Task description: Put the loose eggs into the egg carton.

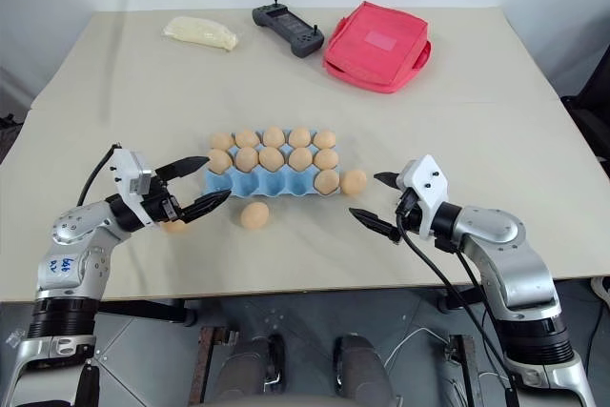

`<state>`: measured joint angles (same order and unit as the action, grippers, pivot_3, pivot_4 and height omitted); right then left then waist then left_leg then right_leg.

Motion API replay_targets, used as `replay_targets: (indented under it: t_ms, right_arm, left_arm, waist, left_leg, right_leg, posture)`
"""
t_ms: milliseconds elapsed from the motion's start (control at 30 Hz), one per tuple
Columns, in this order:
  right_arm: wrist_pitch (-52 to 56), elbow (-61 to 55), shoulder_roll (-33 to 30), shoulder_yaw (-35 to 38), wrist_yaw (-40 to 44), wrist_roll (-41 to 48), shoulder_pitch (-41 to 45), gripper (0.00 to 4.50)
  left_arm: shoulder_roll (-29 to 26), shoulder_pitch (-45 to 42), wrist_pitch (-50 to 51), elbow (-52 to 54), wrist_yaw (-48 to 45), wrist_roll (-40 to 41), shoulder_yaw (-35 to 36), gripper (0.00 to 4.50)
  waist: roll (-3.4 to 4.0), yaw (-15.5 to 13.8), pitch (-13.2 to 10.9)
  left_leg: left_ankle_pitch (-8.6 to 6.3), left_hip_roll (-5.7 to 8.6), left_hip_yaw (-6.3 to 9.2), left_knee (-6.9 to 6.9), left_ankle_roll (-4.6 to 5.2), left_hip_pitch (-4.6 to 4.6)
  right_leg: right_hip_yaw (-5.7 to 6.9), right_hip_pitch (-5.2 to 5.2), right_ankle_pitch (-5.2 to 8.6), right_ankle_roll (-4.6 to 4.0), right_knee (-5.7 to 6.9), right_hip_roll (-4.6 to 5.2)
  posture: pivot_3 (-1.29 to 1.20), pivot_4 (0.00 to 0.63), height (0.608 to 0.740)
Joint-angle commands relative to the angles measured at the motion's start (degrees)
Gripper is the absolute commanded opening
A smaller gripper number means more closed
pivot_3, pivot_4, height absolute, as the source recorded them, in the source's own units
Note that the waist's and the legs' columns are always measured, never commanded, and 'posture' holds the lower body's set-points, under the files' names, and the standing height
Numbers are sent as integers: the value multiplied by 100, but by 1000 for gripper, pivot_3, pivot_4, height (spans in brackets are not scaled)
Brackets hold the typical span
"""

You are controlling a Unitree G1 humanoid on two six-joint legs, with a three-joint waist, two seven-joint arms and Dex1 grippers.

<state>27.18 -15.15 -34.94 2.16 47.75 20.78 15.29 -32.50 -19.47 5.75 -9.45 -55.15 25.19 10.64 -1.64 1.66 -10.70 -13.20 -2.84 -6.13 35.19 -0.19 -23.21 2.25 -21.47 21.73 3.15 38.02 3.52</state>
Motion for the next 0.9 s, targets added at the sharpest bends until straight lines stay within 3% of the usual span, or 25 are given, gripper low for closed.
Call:
replay_targets:
  t_ms: [33,567,700,900]
  right_arm:
    - [-137,-58,-24,11,7,11,66,4455]
    - [-41,-361,-11,198,-307,70,-93,4455]
    - [165,-701,-116,461,-453,213,-345,4455]
    - [681,-1571,-493,1489,-566,551,-1462,4455]
  left_arm:
    - [-27,-46,-162,46,-19,-75,1,4500]
    - [145,-469,-302,-332,-16,-242,-198,4500]
    - [174,-579,-305,-503,-128,-229,-245,4500]
    - [220,-825,-415,-915,-402,-248,-299,4500]
  waist:
    - [0,0,0]
    - [0,-8,0]
    - [0,-12,0]
    - [-1,-23,0]
  left_leg:
    - [0,0,0,0,0,0]
    - [1,1,-1,2,1,0]
    - [1,1,0,2,0,0]
    - [1,2,0,2,1,-1]
  right_leg:
    - [0,0,0,0,0,0]
    - [1,0,-1,0,2,0]
    - [2,0,-1,0,2,0]
    - [2,4,-1,2,0,0]
  posture:
    - [0,150,740]
    - [0,150,740]
    - [0,150,740]
    - [0,150,740]
